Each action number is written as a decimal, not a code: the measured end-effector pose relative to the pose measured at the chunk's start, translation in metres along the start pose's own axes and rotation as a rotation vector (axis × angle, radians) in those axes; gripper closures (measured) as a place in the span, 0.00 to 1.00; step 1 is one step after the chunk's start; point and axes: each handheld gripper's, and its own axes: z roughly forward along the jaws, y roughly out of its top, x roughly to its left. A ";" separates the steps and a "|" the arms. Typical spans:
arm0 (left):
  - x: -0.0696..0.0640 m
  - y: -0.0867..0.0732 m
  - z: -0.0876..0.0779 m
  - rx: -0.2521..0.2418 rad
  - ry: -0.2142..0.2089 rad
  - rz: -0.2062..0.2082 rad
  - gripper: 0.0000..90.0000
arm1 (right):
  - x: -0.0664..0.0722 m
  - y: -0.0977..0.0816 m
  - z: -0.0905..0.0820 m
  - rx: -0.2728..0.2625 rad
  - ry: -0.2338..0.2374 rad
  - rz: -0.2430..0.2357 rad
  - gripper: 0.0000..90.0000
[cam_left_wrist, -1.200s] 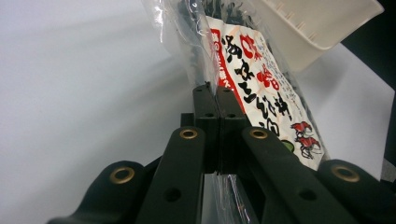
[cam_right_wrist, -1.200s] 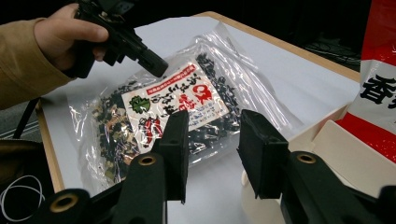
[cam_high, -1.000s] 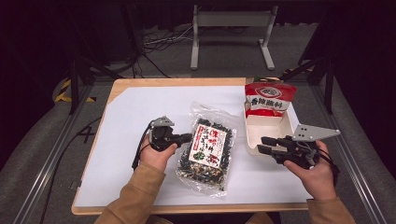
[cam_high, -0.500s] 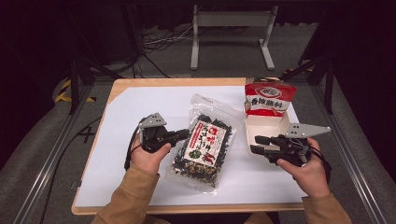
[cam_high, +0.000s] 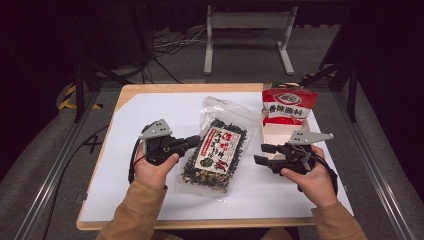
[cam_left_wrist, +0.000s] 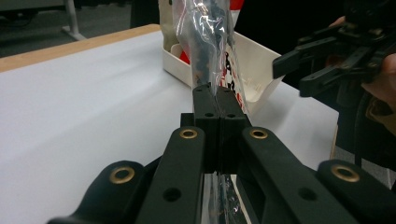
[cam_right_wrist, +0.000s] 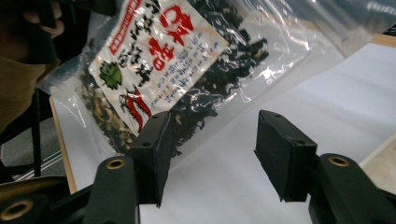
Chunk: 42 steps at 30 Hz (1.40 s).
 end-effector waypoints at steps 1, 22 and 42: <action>-0.001 0.001 -0.001 -0.003 -0.003 0.002 1.00 | -0.001 -0.001 0.005 0.005 -0.001 0.006 0.50; -0.012 0.005 -0.009 -0.089 -0.071 0.073 0.99 | -0.002 -0.001 0.042 -0.057 0.126 0.054 0.43; -0.007 -0.001 -0.007 -0.142 -0.075 0.073 0.98 | -0.007 0.005 0.022 -0.122 0.266 0.074 0.81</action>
